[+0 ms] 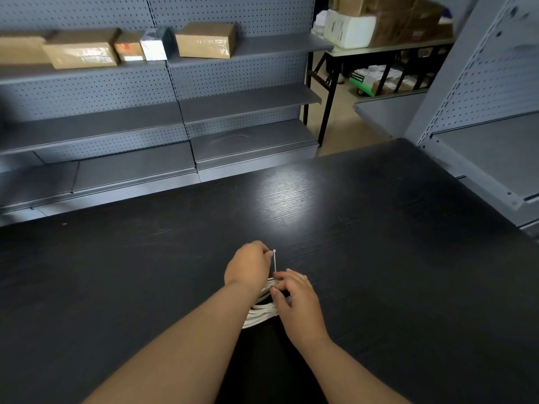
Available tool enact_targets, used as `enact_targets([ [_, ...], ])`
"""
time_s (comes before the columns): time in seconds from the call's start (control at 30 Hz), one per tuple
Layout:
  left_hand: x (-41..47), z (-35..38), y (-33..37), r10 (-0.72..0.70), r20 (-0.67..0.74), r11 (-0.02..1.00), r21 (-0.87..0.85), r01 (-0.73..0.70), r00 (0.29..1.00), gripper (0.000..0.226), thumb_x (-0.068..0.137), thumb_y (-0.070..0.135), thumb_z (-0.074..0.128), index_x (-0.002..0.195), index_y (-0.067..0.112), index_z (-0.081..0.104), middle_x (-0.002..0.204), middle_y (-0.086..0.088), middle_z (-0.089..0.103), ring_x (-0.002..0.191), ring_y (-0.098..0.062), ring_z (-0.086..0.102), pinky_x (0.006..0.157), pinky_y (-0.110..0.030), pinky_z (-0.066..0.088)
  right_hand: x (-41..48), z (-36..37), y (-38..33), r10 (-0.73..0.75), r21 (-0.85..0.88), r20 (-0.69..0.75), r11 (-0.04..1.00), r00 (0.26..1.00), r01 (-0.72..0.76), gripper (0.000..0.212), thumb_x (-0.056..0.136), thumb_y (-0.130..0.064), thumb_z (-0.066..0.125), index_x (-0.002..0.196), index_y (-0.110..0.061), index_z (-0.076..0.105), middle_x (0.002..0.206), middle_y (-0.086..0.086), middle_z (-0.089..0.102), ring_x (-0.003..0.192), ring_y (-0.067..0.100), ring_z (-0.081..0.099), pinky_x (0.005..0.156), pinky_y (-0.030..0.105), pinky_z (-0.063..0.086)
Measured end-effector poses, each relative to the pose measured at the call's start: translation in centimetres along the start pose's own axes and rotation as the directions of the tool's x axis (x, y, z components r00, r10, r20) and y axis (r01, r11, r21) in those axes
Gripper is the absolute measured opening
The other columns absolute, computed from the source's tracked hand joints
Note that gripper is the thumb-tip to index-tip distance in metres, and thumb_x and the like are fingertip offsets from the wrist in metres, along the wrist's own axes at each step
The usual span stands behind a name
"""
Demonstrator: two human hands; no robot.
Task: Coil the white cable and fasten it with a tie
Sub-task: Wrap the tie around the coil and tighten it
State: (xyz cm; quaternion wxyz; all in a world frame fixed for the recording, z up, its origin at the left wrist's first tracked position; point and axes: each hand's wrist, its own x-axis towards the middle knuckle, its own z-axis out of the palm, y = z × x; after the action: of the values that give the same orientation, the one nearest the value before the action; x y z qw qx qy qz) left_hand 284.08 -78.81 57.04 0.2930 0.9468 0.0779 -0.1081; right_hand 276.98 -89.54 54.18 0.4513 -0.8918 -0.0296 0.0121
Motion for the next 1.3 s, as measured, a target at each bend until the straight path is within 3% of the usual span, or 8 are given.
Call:
enact_targets([
  [0.2,2.1,1.0,0.1,-0.087,0.055,0.993,-0.07,0.09,0.995,0.017,0.088,0.032,0.062,0.098,0.018,0.061,0.101,-0.001,0.065,0.092,-0.019,0.06,0.08,-0.033,0.047,0.0,-0.1,0.1,0.008,-0.023,0.045,1.0,0.999,-0.007,0.025,0.093,-0.017,0.054,0.077,-0.034,0.049,0.118,-0.022,0.05,0.122,-0.011,0.03,0.109,0.009,0.004],
  [0.57,2.2,1.1,-0.1,0.02,-0.039,0.999,-0.047,-0.022,0.999,0.011,0.092,0.023,0.057,0.096,0.017,0.065,0.109,-0.001,0.054,0.094,-0.018,0.058,0.08,-0.031,0.046,-0.1,-0.2,0.4,0.002,0.013,0.059,1.0,0.998,-0.003,0.013,0.092,-0.015,0.056,0.083,-0.022,0.061,0.116,-0.023,0.049,0.123,-0.008,0.032,0.109,0.011,0.011],
  [0.67,1.9,0.9,-0.7,0.034,-0.058,0.99,-0.134,-0.041,0.998,0.007,0.093,0.023,0.056,0.094,0.018,0.061,0.103,0.001,0.058,0.09,-0.015,0.057,0.081,-0.029,0.046,-0.1,-0.4,0.2,0.009,0.011,0.067,1.0,0.998,-0.01,0.019,0.092,-0.015,0.055,0.079,-0.028,0.055,0.117,-0.023,0.049,0.123,-0.008,0.032,0.11,0.013,0.015],
  [0.8,0.5,0.6,-1.3,0.029,-0.026,0.899,-0.436,-0.038,0.999,0.011,0.092,0.015,0.056,0.083,0.021,0.054,0.087,0.003,0.067,0.085,-0.014,0.062,0.077,-0.025,0.047,-0.1,-0.5,-0.1,0.017,0.004,0.066,1.0,0.998,-0.017,0.025,0.092,-0.015,0.056,0.075,-0.032,0.051,0.117,-0.023,0.049,0.123,-0.007,0.033,0.117,0.024,0.019],
  [0.93,-0.7,-0.3,-1.4,0.033,0.004,0.787,-0.617,-0.024,0.999,0.01,0.091,0.009,0.057,0.086,0.017,0.054,0.081,0.001,0.071,0.073,-0.009,0.063,0.061,-0.01,0.046,0.0,-0.4,-0.2,0.018,0.009,0.063,1.0,0.998,-0.019,0.037,0.092,-0.015,0.056,0.069,-0.042,0.043,0.116,-0.023,0.05,0.123,-0.007,0.033,0.116,0.03,0.023],
  [1.0,-1.1,-0.6,-1.6,0.05,0.016,0.775,-0.631,-0.028,0.999,0.009,0.089,0.009,0.061,0.088,0.016,0.056,0.083,-0.001,0.071,0.073,-0.007,0.064,0.061,-0.011,0.046,0.1,-0.4,-0.1,0.022,0.005,0.061,1.0,0.998,-0.023,0.035,0.092,-0.015,0.056,0.07,-0.041,0.044,0.116,-0.024,0.05,0.123,-0.008,0.033,0.116,0.029,0.022],
  [1.13,-2.0,-0.4,-1.9,0.043,0.056,0.743,-0.669,0.006,0.998,0.013,0.087,0.006,0.063,0.087,0.018,0.058,0.087,0.0,0.072,0.086,-0.008,0.067,0.081,-0.023,0.051,0.0,-0.4,-0.1,0.018,-0.01,0.06,1.0,0.998,-0.017,0.032,0.092,-0.016,0.056,0.07,-0.038,0.046,0.117,-0.024,0.05,0.125,-0.007,0.033,0.117,0.024,0.017],
  [1.3,-3.1,0.2,-2.0,0.027,-0.008,0.763,-0.646,-0.026,1.0,0.016,0.088,0.007,0.061,0.082,0.022,0.061,0.086,0.005,0.072,0.086,-0.004,0.067,0.078,-0.015,0.05,0.0,-0.2,0.0,0.02,-0.002,0.057,1.0,0.998,-0.019,0.024,0.091,-0.014,0.057,0.073,-0.03,0.053,0.117,-0.022,0.052,0.124,-0.007,0.032,0.116,0.031,0.024],
])
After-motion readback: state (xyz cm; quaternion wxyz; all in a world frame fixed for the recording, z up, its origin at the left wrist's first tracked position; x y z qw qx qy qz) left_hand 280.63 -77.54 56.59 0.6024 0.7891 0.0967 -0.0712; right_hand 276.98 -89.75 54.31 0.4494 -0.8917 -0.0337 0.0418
